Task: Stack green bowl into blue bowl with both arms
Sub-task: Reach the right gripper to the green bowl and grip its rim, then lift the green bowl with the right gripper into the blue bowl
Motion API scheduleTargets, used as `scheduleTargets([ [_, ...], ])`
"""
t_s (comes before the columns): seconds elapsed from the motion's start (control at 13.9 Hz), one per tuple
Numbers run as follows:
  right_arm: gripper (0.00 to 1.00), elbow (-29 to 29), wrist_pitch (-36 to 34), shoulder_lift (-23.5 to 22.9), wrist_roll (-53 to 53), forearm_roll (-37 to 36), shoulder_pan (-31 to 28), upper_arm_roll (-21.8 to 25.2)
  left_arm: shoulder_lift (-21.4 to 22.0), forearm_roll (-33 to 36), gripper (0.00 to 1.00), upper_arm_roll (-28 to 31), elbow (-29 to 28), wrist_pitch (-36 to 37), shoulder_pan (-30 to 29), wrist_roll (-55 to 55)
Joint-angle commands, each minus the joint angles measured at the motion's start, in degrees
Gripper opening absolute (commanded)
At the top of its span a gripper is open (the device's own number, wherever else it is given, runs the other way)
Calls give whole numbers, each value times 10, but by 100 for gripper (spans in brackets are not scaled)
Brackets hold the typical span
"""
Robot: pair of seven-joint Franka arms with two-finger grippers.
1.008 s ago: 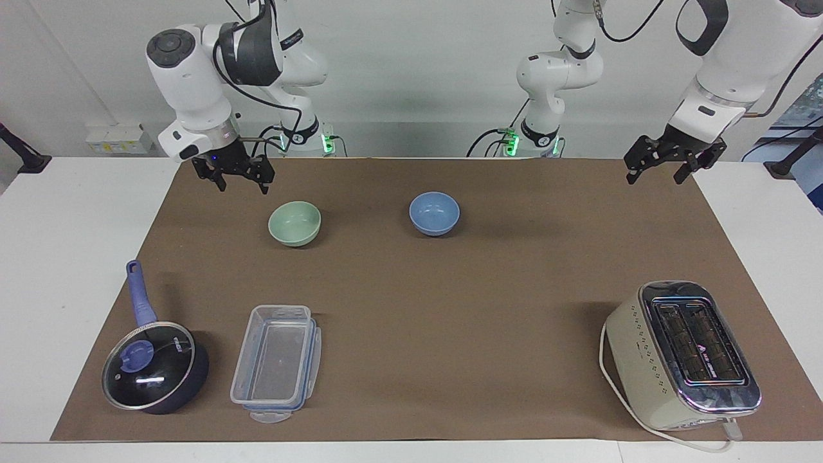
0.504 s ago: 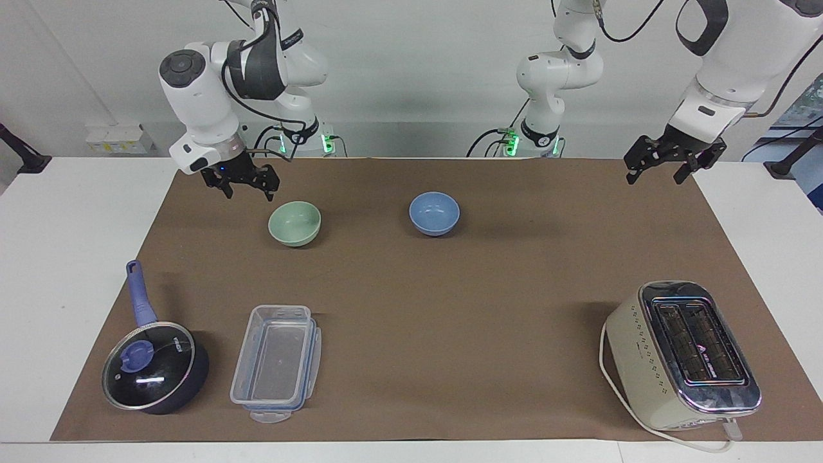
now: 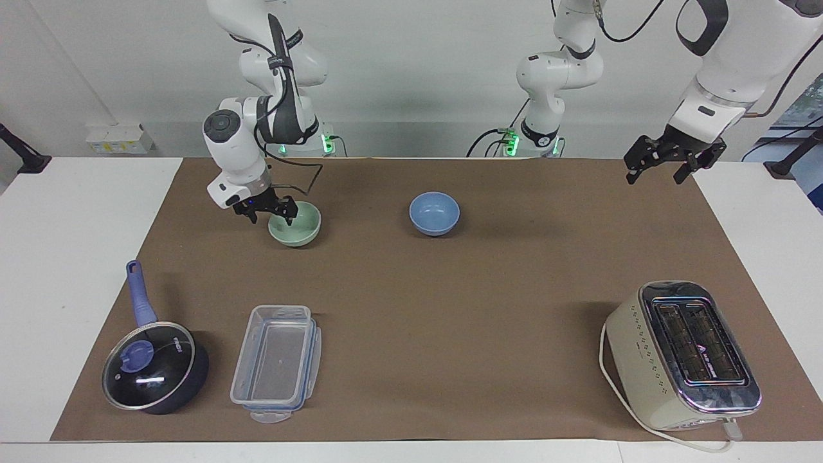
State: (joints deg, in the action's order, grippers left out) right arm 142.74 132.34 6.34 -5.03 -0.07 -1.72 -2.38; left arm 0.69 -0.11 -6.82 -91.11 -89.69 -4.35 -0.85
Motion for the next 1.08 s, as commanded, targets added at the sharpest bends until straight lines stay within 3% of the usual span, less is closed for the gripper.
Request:
scheduleTargets([
  [0.0,91,13,13,8,11,13,1,-1,0,13,100,-7,3,10,-7,7],
  [0.07,82,13,13,8,11,13,1,-1,0,13,100,-7,3,10,-7,7],
  [0.36,22,12,9,8,12,14,1,-2,0,13,100,-7,3,10,-7,7],
  [0.5,0,12,8,9,11,14,1,-2,0,13,100,-7,3,10,-7,7],
  [0.79,0,-22,-47,17,10,14,1,-3,0,13,100,-7,3,10,-7,7],
  [1.01,0,-54,-110,57,5,15,30,-10,0,13,100,-7,3,10,-7,7],
])
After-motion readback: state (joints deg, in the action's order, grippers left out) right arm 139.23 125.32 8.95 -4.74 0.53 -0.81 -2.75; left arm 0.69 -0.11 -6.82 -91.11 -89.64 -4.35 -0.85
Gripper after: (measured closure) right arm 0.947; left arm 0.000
